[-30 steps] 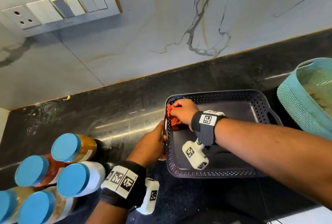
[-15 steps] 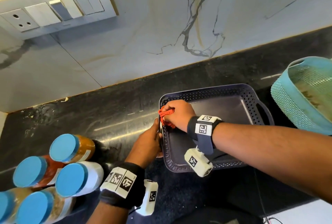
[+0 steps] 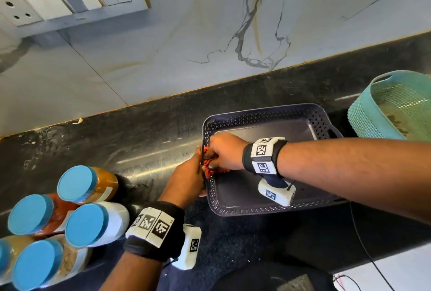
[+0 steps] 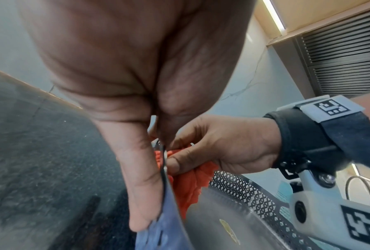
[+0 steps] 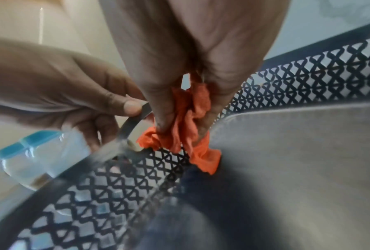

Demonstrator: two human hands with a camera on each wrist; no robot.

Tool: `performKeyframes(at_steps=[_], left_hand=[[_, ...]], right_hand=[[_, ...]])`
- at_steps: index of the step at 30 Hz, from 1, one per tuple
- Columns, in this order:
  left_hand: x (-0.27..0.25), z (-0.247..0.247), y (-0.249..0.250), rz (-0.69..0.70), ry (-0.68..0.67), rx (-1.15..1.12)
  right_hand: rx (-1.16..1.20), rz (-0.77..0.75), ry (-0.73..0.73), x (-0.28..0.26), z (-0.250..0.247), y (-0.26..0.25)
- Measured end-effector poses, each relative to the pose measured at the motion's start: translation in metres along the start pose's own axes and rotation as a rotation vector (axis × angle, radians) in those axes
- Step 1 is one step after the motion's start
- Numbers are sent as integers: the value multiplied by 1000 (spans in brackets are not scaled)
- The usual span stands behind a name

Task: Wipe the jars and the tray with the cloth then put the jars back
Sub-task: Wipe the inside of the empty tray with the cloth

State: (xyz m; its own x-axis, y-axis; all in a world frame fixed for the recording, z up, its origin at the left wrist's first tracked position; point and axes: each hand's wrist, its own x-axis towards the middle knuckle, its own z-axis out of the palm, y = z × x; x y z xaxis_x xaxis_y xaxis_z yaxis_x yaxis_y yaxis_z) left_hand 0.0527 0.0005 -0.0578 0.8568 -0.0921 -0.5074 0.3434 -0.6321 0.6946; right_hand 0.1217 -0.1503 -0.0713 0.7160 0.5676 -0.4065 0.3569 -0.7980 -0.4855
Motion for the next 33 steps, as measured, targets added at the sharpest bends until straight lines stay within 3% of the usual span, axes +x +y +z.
performKeyframes(at_steps=[3, 6, 11, 14, 19, 26, 29, 31, 33], left_hand=[[1, 2, -1, 39, 58, 177], [-3, 7, 0, -27, 17, 184], [-10, 10, 1, -29, 40, 258], [-12, 10, 1, -15, 47, 163], [-12, 14, 14, 26, 58, 191], [-18, 20, 16, 1, 50, 156], [-16, 18, 7, -30, 19, 96], [-18, 17, 5, -45, -5, 61], [-21, 17, 5, -26, -9, 34]], right_hand=[[39, -16, -82, -13, 14, -3], [-15, -80, -183, -29, 24, -7], [-230, -89, -85, -13, 3, -5], [-196, -50, -102, -6, -11, -2], [-89, -68, -290, -28, -1, -2], [-11, 14, -356, -39, -22, 7], [27, 103, -140, -32, -28, 9], [212, 203, 28, -24, -26, 12], [330, 258, 98, -19, -19, 10]])
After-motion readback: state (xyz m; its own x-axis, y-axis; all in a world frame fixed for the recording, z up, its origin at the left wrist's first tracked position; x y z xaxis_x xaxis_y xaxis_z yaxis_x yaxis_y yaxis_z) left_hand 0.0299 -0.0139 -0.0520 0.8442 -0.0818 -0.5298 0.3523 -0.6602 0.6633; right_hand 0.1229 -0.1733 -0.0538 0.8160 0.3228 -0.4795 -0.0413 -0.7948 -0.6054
